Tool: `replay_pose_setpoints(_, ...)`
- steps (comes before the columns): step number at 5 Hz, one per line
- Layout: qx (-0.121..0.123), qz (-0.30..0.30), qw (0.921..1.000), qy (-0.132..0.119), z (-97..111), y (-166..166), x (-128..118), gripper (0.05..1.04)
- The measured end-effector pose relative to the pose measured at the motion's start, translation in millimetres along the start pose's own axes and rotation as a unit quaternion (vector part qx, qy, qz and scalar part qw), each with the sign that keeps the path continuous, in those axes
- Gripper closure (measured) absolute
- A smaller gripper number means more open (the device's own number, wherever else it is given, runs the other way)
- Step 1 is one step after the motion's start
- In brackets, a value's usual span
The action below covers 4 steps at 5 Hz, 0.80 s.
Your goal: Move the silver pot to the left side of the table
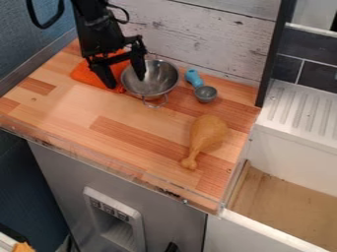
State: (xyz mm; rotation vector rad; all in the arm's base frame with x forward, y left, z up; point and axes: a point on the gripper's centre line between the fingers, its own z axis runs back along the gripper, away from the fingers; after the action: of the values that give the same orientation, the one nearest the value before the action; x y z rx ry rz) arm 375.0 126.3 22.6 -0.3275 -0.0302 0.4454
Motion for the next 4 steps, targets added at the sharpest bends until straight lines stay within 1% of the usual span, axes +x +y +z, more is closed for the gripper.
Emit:
replay_pose_setpoints(1, 0.008, -0.016, 0.9998, 0.000, -10, 0, -6, 0.427)
replay_pose_setpoints(2, 0.010, -0.028, 0.9995, -0.006, -7, -6, -10, 0.735)
replay_pose_setpoints(3, 0.013, -0.031, 0.9994, -0.001, -11, -10, -13, 0.937)
replay_pose_setpoints(4, 0.022, -0.029, 0.9993, -0.012, -3, -11, -13, 1.007)
